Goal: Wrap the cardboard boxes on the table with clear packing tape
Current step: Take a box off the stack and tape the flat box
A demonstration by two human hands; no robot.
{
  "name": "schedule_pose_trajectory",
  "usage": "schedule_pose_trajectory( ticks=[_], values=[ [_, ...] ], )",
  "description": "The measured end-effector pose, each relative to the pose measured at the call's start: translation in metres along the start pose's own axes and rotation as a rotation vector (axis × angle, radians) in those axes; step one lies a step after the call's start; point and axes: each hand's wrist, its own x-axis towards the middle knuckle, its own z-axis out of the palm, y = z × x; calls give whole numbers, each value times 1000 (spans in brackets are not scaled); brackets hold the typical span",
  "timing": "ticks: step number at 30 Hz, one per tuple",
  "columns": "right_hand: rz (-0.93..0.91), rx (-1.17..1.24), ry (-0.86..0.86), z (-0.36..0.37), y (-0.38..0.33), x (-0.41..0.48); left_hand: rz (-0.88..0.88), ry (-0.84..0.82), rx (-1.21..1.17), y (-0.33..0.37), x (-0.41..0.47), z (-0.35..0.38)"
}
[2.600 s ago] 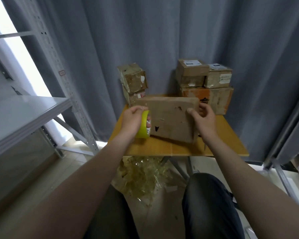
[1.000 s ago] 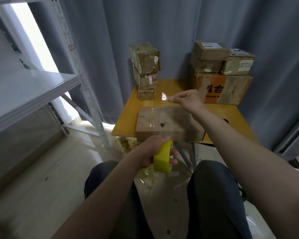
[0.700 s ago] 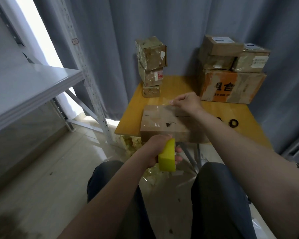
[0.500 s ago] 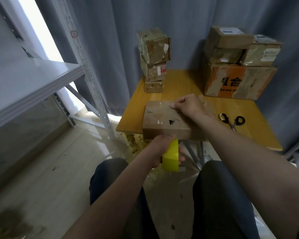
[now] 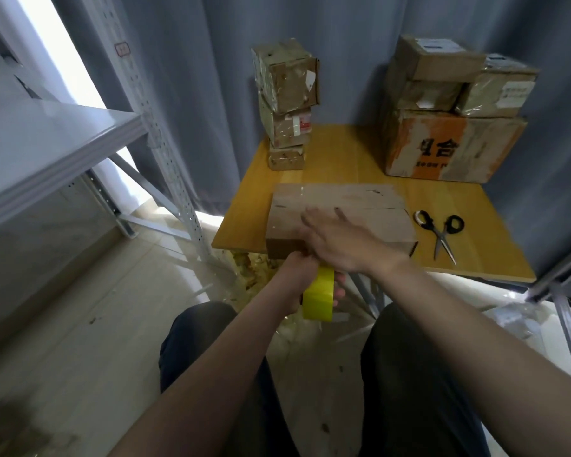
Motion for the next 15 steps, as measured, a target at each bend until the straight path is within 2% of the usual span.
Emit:
schedule_pose_trajectory(
  ticks=[1,3,10,15],
  values=[
    [15,-65,-78,8,0,2,0,2,12,0,2,0],
    [48,-129,-112,14,5,12,-9,-6,29,1,4,-1],
    [176,-109,-125,-2,12,53,6,-2,11,0,2,3],
    [112,-129,-72,-1,17,46,7,4,-26,2,6,5]
  ],
)
